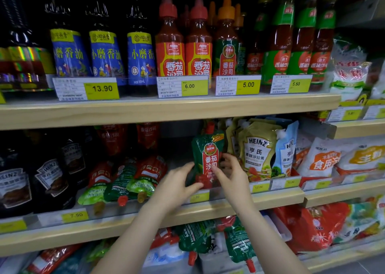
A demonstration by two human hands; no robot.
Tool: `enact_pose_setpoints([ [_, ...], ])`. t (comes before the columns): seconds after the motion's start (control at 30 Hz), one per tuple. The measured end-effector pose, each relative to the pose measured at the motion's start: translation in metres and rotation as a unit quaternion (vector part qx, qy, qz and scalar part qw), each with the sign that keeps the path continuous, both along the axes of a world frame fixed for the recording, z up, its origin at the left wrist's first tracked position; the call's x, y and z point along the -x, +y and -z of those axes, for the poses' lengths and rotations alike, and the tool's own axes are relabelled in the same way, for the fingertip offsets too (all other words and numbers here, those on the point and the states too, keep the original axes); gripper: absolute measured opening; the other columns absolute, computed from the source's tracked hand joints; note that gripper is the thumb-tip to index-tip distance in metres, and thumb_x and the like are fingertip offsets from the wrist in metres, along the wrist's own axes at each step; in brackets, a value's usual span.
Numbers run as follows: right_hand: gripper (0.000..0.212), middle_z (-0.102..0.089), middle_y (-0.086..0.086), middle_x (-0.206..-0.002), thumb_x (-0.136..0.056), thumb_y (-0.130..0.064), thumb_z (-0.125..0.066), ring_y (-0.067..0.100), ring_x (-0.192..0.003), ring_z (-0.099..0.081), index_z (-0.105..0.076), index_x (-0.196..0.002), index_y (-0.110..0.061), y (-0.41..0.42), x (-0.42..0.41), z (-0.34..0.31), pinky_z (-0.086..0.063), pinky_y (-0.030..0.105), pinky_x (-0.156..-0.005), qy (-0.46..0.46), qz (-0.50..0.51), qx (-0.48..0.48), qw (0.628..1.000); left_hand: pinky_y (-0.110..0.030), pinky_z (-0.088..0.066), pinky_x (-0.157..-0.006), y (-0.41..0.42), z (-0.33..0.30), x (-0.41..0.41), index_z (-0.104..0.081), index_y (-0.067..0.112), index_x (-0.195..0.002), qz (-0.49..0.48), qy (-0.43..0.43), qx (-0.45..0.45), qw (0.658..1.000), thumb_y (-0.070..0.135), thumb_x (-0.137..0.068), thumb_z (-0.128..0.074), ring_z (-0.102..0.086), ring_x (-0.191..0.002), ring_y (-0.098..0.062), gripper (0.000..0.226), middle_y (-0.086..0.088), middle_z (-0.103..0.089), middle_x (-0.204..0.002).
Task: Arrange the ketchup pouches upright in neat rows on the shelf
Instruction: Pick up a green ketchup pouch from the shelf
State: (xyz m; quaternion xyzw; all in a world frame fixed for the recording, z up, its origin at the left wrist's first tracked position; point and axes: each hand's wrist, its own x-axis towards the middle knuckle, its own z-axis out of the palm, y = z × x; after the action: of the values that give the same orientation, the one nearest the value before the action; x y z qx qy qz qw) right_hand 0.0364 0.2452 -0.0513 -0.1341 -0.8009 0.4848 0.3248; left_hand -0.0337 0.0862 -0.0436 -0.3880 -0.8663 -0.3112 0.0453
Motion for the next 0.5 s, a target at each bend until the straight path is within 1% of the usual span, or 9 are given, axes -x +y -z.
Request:
enact_pose_setpoints([
  [0.03,0.047,-0.055,-0.008,-0.107,-0.081,-0.030,-0.069,0.011,-0.102,-0.056,-0.046,-0.121,-0.022,-0.001,-0.004,0.002,-0.048,0.030,-0.085,0.002,0.006,-0.022,1.000,-0.030,-0.043,-0.096,-0.015,-0.002,-0.001,-0.046,0.022,-0.135,-0.018,0.098,0.016,0.995,0.041,-0.085,-0.062,-0.053,-0.119,-0.014,0.055,0.005,-0.056,-0.129],
  [0.07,0.047,-0.053,-0.008,-0.110,-0.079,-0.031,-0.070,0.008,-0.101,-0.053,-0.043,-0.117,-0.023,-0.003,-0.009,0.006,-0.046,0.027,-0.083,0.003,0.013,-0.061,0.998,-0.031,-0.045,-0.094,-0.032,-0.002,-0.001,-0.051,0.021,-0.131,-0.034,0.194,0.021,0.980,0.042,-0.086,-0.059,-0.055,-0.115,-0.016,0.050,0.004,-0.060,-0.125],
  [0.1,0.046,-0.052,-0.008,-0.112,-0.078,-0.033,-0.071,0.006,-0.098,-0.050,-0.041,-0.112,-0.025,-0.006,-0.014,0.010,-0.044,0.025,-0.079,0.002,0.019,-0.106,0.994,-0.032,-0.048,-0.090,-0.048,-0.001,-0.002,-0.058,0.019,-0.123,-0.050,0.265,0.021,0.963,0.044,-0.086,-0.055,-0.059,-0.109,-0.018,0.045,0.002,-0.064,-0.117],
  [0.13,0.046,-0.052,-0.007,-0.113,-0.076,-0.034,-0.072,0.005,-0.095,-0.050,-0.039,-0.108,-0.027,-0.009,-0.018,0.014,-0.043,0.024,-0.074,-0.003,0.020,-0.145,0.989,-0.033,-0.050,-0.086,-0.062,0.001,-0.004,-0.063,0.017,-0.115,-0.070,0.303,0.026,0.950,0.045,-0.084,-0.051,-0.062,-0.102,-0.019,0.044,0.001,-0.067,-0.109],
  [0.2,0.052,-0.055,-0.004,-0.112,-0.073,-0.038,-0.073,0.011,-0.092,-0.055,-0.035,-0.106,-0.027,-0.016,-0.019,0.017,-0.045,0.028,-0.068,-0.022,0.029,-0.177,0.983,-0.033,-0.053,-0.080,-0.076,0.013,-0.005,-0.069,0.016,-0.102,-0.106,0.312,0.086,0.940,0.048,-0.082,-0.047,-0.065,-0.093,-0.022,0.044,-0.001,-0.070,-0.098],
  [0.27,0.064,-0.061,0.001,-0.110,-0.069,-0.041,-0.076,0.023,-0.092,-0.062,-0.029,-0.109,-0.024,-0.021,-0.011,0.013,-0.048,0.033,-0.067,-0.056,0.065,-0.158,0.984,-0.033,-0.053,-0.077,-0.074,0.025,-0.007,-0.072,0.016,-0.089,-0.119,0.314,0.162,0.928,0.049,-0.080,-0.046,-0.066,-0.089,-0.025,0.043,-0.002,-0.071,-0.090],
  [0.3,0.070,-0.064,0.005,-0.110,-0.068,-0.042,-0.078,0.027,-0.093,-0.064,-0.027,-0.112,-0.022,-0.023,-0.007,0.011,-0.048,0.035,-0.068,-0.074,0.084,-0.148,0.983,-0.033,-0.053,-0.077,-0.072,0.028,-0.007,-0.073,0.016,-0.083,-0.121,0.314,0.179,0.925,0.048,-0.079,-0.045,-0.066,-0.089,-0.026,0.043,-0.002,-0.072,-0.087],
  [0.4,0.081,-0.063,0.009,-0.115,-0.066,-0.041,-0.079,0.034,-0.099,-0.063,-0.027,-0.123,-0.018,-0.024,0.005,0.007,-0.048,0.039,-0.075,-0.108,0.125,-0.149,0.975,-0.033,-0.053,-0.075,-0.070,0.032,-0.005,-0.072,0.016,-0.073,-0.130,0.326,0.161,0.922,0.048,-0.079,-0.046,-0.067,-0.088,-0.025,0.041,-0.003,-0.072,-0.083],
  [0.5,0.071,-0.060,0.010,-0.117,-0.070,-0.039,-0.077,0.035,-0.100,-0.061,-0.035,-0.121,-0.014,-0.022,0.016,0.004,-0.050,0.043,-0.076,-0.127,0.137,-0.166,0.968,-0.032,-0.053,-0.073,-0.071,0.036,-0.004,-0.072,0.016,-0.070,-0.130,0.344,0.148,0.918,0.048,-0.080,-0.046,-0.068,-0.086,-0.024,0.043,-0.003,-0.072,-0.082],
])
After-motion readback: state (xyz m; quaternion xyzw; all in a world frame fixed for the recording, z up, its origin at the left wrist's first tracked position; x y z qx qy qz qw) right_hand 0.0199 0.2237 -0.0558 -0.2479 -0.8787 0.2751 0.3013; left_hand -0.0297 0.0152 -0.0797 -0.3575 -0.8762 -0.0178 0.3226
